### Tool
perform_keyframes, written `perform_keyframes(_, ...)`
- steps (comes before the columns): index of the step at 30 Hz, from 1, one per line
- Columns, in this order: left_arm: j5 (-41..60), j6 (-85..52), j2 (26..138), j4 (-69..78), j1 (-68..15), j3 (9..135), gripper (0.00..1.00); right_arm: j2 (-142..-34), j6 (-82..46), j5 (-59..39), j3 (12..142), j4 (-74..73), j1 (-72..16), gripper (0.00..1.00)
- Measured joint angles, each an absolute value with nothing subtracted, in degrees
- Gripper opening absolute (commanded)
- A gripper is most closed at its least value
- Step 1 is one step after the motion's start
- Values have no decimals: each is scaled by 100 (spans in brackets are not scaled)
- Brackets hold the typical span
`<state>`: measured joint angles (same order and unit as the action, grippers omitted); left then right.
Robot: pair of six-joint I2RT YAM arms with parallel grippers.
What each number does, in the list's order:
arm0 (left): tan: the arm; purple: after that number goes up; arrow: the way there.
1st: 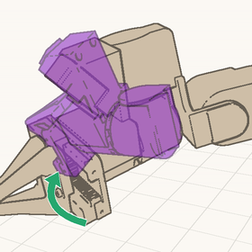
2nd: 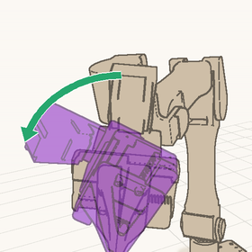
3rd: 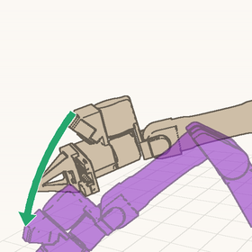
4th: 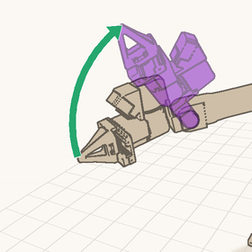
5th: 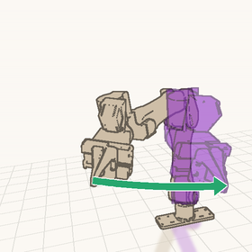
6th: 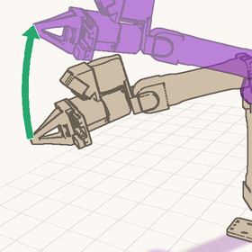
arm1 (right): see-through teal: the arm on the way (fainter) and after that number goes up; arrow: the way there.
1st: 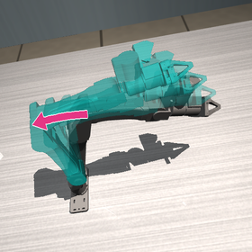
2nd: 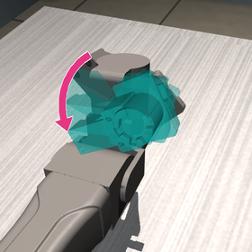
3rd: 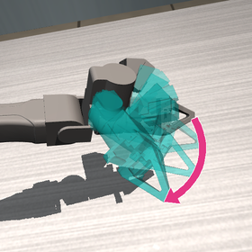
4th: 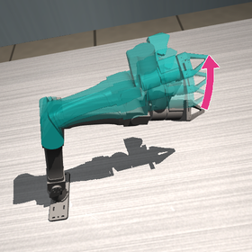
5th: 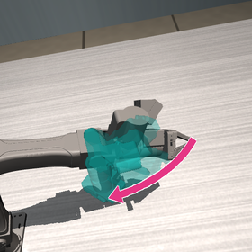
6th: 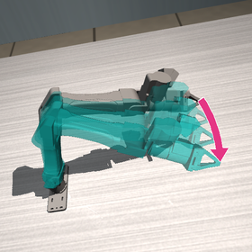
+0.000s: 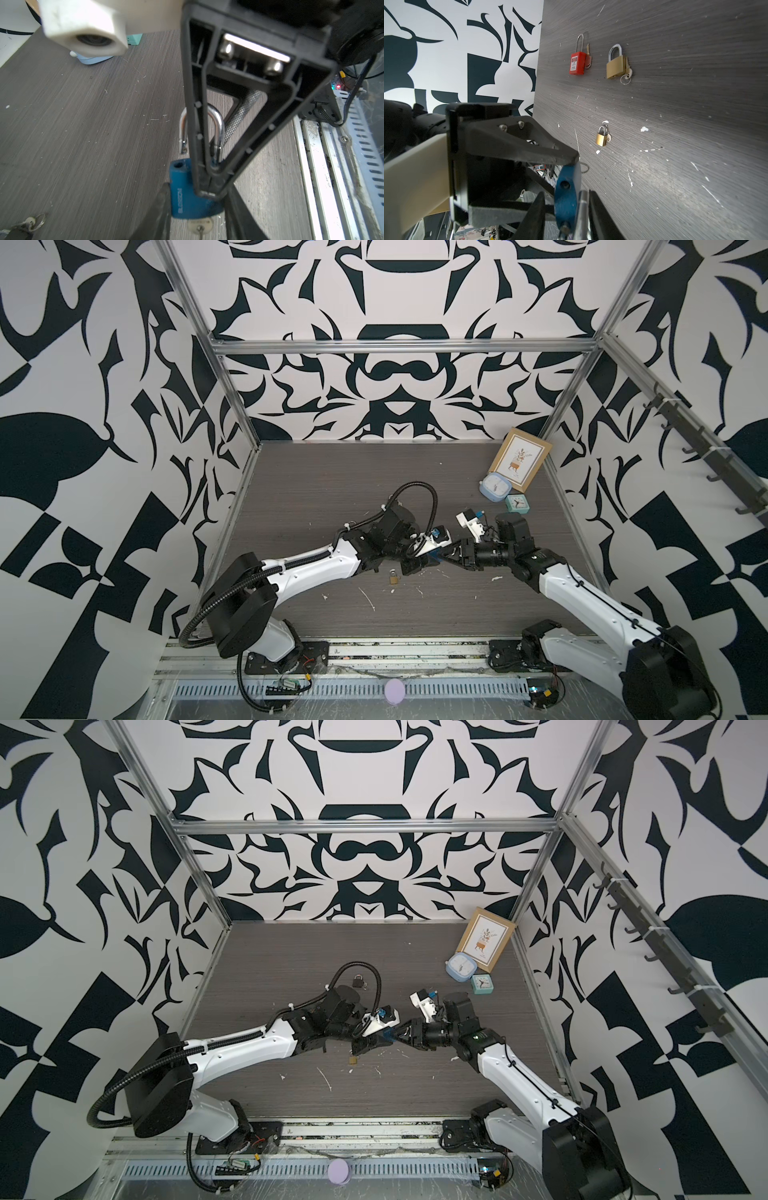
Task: Lock with the key
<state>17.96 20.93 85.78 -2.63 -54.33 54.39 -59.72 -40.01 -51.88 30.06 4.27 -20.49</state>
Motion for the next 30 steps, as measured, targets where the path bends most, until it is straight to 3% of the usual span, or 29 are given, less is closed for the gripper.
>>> perform_keyframes(12, 1831, 2198, 8580, -558, -5406, 5540, 0, -6173, -4007, -5203, 2982, 193, -2106, 4)
perform_keyframes(13, 1831, 2206, 8584, -572, -5406, 5540, 6, -6187, -4007, -5201, 2982, 189, -2110, 0)
perform_keyframes(14, 1831, 2211, 8589, -589, -5404, 5551, 21, -6195, -4007, -5201, 2982, 187, -2112, 0)
perform_keyframes(17, 1826, 2224, 8613, -661, -5402, 5607, 53, -6195, -4007, -5203, 2982, 176, -2115, 0)
perform_keyframes(18, 1831, 2233, 8632, -672, -5402, 5631, 58, -6195, -4007, -5196, 2982, 163, -2115, 0)
perform_keyframes(21, 1831, 2224, 8674, -668, -5402, 5710, 64, -6193, -4010, -5133, 2978, 193, -2115, 0)
perform_keyframes(30, 1756, 2206, 8724, -663, -5402, 5752, 65, -6106, -4012, -5083, 2965, 207, -2115, 0)
